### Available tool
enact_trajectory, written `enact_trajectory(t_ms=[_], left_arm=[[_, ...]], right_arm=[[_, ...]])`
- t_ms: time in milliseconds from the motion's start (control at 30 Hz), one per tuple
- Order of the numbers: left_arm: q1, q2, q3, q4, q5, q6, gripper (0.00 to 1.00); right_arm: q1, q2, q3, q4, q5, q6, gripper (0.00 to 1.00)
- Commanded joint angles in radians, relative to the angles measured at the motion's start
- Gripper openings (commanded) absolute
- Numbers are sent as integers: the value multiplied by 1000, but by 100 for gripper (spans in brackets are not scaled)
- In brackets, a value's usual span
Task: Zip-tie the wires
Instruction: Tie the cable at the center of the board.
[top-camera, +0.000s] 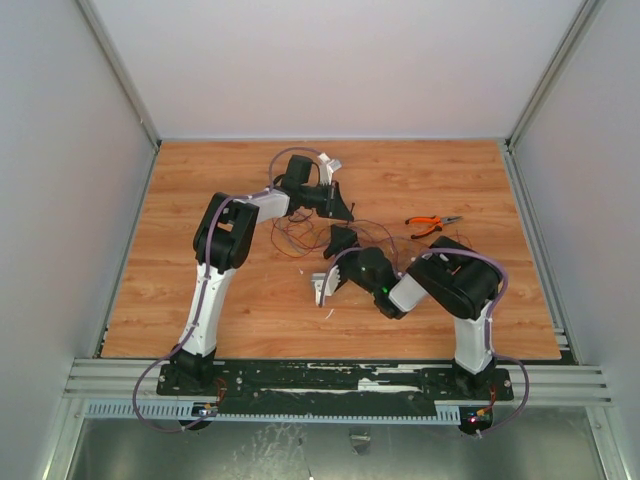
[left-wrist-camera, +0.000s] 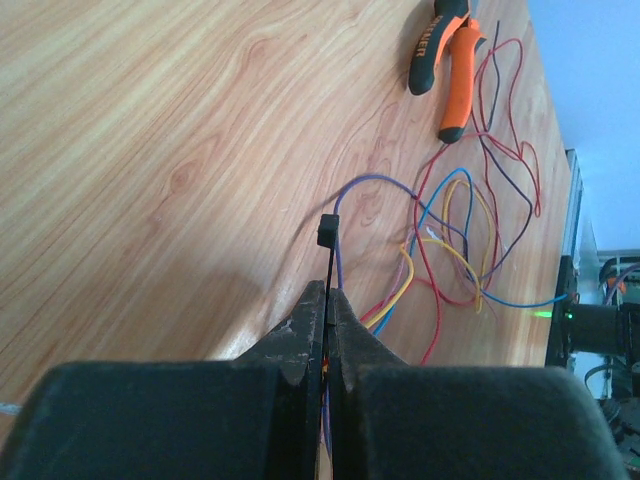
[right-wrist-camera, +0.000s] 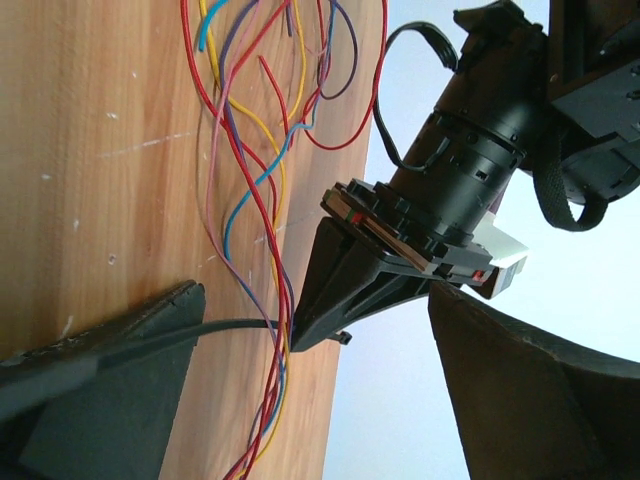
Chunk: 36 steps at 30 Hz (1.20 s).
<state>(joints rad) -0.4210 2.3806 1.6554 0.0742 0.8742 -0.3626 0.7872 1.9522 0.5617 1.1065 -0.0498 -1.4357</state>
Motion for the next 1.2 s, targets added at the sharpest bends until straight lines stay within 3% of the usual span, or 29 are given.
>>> enact_trajectory(t_ms=[0, 200, 400, 533, 700, 1067, 1167], left_arm=[[4, 15, 38, 5, 24, 10, 0], [4, 15, 42, 2, 25, 12, 0], [4, 20, 49, -8, 25, 17, 0], [4, 20, 47, -8, 28, 23, 0], [4, 14, 45, -8, 33, 38, 0], [1, -24, 32, 0, 37, 70, 0], [1, -44, 9, 41, 40, 51, 0]], right_arm=[[28, 10, -30, -67, 7, 81, 92], [31, 5, -17, -121, 41, 131, 65], [30, -28, -12, -137, 48, 194, 22], [30, -66, -13, -141, 48, 266, 0], [26, -143, -2, -204, 18, 393, 0], [-126, -286, 194, -719, -274, 708, 0], [-156, -288, 222, -759, -333, 761, 0]])
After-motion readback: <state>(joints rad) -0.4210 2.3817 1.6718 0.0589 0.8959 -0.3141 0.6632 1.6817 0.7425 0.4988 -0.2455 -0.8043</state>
